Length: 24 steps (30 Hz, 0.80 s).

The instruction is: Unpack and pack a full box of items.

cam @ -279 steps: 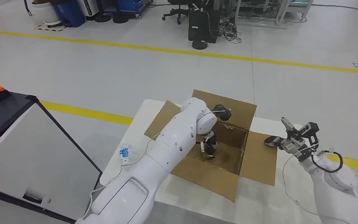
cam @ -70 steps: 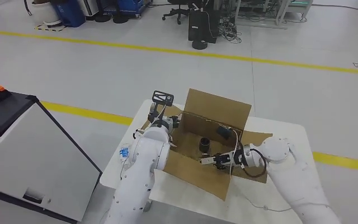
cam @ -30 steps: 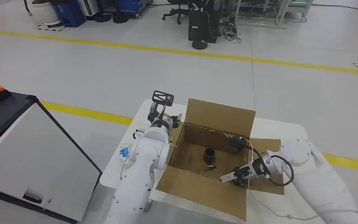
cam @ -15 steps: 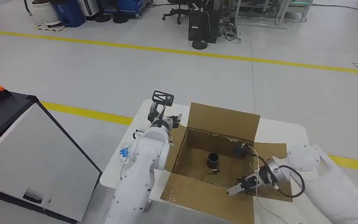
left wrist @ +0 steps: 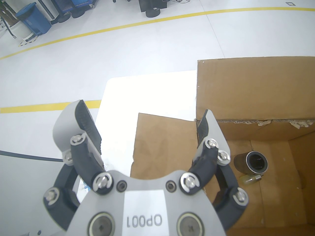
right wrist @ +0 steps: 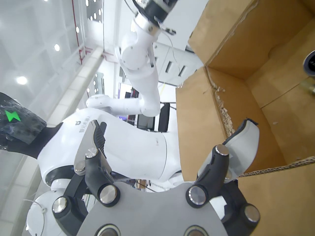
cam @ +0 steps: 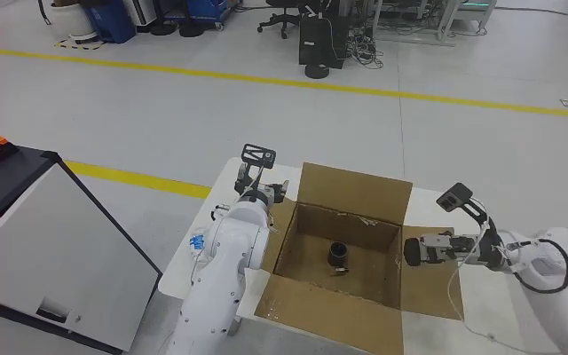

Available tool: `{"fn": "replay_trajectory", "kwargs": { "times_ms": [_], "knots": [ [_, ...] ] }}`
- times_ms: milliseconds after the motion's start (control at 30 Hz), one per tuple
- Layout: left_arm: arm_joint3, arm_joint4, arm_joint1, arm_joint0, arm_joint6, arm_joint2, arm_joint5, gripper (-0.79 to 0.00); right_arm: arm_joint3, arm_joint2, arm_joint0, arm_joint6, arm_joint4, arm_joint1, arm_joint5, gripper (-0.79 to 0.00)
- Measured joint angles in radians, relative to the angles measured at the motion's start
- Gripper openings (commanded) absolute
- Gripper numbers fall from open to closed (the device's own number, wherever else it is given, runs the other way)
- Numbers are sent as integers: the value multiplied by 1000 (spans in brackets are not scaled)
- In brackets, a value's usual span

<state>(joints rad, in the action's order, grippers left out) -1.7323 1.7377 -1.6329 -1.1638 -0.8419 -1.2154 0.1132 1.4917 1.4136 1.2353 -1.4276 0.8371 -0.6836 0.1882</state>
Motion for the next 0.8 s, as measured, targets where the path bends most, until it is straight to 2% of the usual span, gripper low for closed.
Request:
{"fn": "replay_trajectory", "kwargs": {
  "times_ms": [167,333,500,667,800],
  "knots": [
    [10,24,4,-5,19,1,-12,0,-40,97,82,52,170,-3,28,0],
    [13,186,15,-14,27,58,-164,0,-68,131,110,88,181,-6,14,0],
    [-39,149,19,-20,-57,100,-344,0,-68,120,102,117,162,-14,-2,0],
    [-36,23,11,8,-187,157,-494,0,-87,95,81,123,155,-25,-13,0],
    [9,-55,-1,60,-250,202,-501,0,-101,81,65,117,150,-32,-14,0]
  ]
}}
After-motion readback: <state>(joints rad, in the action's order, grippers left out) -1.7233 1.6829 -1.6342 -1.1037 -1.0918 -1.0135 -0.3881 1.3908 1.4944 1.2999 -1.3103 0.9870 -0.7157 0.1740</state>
